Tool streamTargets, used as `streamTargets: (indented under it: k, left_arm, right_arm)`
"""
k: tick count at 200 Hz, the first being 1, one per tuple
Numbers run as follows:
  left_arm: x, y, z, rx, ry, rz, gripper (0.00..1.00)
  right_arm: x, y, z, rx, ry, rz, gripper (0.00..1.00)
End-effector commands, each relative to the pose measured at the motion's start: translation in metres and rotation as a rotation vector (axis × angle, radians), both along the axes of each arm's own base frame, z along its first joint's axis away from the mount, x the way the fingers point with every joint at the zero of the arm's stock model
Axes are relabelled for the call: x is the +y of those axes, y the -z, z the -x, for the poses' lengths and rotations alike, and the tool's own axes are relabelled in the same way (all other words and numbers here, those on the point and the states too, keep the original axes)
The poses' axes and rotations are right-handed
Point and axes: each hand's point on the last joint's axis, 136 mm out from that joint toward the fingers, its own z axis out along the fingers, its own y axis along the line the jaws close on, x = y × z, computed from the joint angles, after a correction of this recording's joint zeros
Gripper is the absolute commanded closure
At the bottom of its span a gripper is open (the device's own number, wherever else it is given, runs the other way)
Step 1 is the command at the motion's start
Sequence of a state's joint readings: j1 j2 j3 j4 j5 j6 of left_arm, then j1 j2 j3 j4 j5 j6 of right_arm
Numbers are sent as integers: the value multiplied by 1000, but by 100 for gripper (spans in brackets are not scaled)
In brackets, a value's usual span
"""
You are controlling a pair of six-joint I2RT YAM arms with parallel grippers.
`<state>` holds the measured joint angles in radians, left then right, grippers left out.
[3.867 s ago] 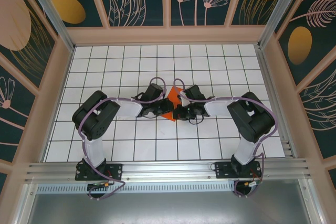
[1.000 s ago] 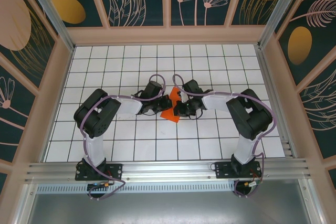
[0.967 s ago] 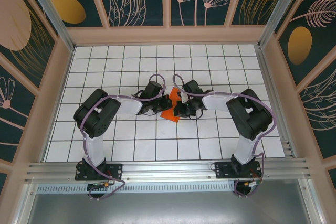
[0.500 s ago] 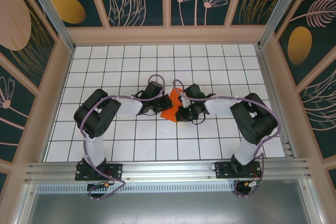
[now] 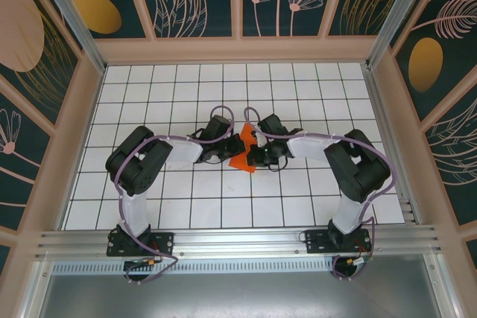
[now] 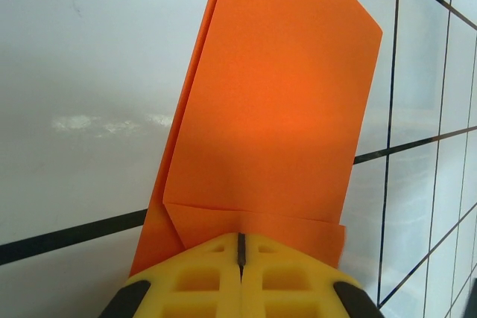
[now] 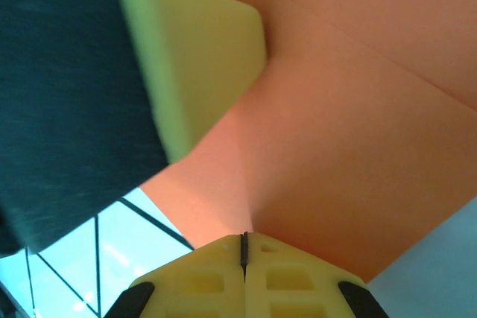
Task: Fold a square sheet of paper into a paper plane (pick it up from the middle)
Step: Fold the triangle a second time at the center of the table.
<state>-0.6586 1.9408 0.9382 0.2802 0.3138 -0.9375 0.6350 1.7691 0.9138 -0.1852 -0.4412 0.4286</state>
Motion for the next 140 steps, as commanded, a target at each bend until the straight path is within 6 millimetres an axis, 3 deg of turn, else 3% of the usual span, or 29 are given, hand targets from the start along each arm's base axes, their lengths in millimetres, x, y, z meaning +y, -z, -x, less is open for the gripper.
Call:
streamTargets:
  k: [1, 42, 65, 83, 101, 123, 140]
  left_arm:
    - [29, 56, 23, 123, -40, -153, 97]
    - [31, 58, 24, 130, -46, -162, 97]
    - [29, 55, 23, 124, -41, -156, 96]
    - [21, 44, 19, 107, -29, -114, 92]
    - [11, 22, 11, 70, -18, -62, 85]
    - [2, -15, -1, 13, -27, -10, 73]
    - [3, -33, -4, -10, -49, 3, 64]
  right_arm:
    - [-6, 14, 12, 40, 1, 41, 94]
    - [-28, 21, 47, 101, -27, 73, 95]
    - [-35, 11, 59, 104, -24, 64, 95]
    - [-32, -8, 45, 43, 7, 43, 94]
    - [-33, -29, 17, -29, 103, 9, 92]
    - [-42, -46, -10, -68, 220, -45, 80]
    - [-55, -54, -32, -97, 289, -89, 68]
